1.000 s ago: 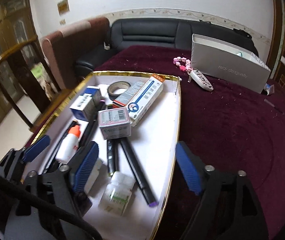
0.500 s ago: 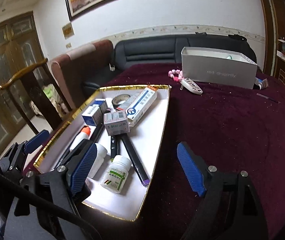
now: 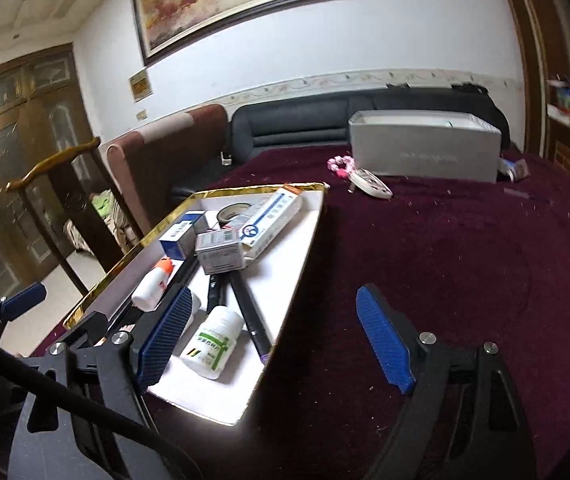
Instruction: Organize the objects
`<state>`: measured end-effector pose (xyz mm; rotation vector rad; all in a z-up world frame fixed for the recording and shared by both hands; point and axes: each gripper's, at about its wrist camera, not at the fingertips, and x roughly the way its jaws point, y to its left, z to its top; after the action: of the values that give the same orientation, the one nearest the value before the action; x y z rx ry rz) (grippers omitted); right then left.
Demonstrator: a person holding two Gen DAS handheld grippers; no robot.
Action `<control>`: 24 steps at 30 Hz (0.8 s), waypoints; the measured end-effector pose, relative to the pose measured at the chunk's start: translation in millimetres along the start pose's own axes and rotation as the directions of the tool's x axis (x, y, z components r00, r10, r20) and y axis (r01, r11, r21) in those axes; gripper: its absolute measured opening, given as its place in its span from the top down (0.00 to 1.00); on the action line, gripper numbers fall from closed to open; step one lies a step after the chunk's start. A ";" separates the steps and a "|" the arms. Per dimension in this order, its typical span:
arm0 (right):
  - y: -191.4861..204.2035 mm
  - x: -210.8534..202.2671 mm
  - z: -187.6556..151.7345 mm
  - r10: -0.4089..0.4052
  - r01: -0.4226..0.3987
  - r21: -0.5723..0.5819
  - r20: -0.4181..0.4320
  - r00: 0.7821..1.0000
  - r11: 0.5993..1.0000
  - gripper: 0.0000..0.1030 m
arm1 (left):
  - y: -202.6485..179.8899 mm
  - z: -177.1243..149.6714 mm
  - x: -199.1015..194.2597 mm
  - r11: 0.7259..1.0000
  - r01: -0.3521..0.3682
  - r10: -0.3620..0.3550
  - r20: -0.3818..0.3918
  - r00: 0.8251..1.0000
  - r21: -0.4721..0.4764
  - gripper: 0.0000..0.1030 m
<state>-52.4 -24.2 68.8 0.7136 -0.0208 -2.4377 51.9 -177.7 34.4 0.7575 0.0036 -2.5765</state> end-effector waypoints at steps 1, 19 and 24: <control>1.5 -2.4 -0.6 -0.003 0.004 -0.015 0.012 1.000 1.000 0.17 | -0.2 -1.3 -1.0 0.999 -0.028 0.028 0.006 1.000 -0.017 0.06; 16.9 -10.3 -6.4 -0.036 0.046 -0.120 0.082 0.996 0.992 0.00 | 4.3 -8.3 1.1 0.999 0.017 -0.017 -0.006 1.000 -0.049 0.06; 14.1 -13.2 -5.1 -0.030 0.042 -0.112 0.105 0.994 0.993 0.00 | 10.6 -8.7 5.0 0.996 0.025 -0.027 -0.023 0.999 -0.081 0.06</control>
<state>-33.2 -27.9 73.3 0.5417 0.0913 -2.4850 57.1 -188.2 25.7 0.7624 0.1254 -2.5748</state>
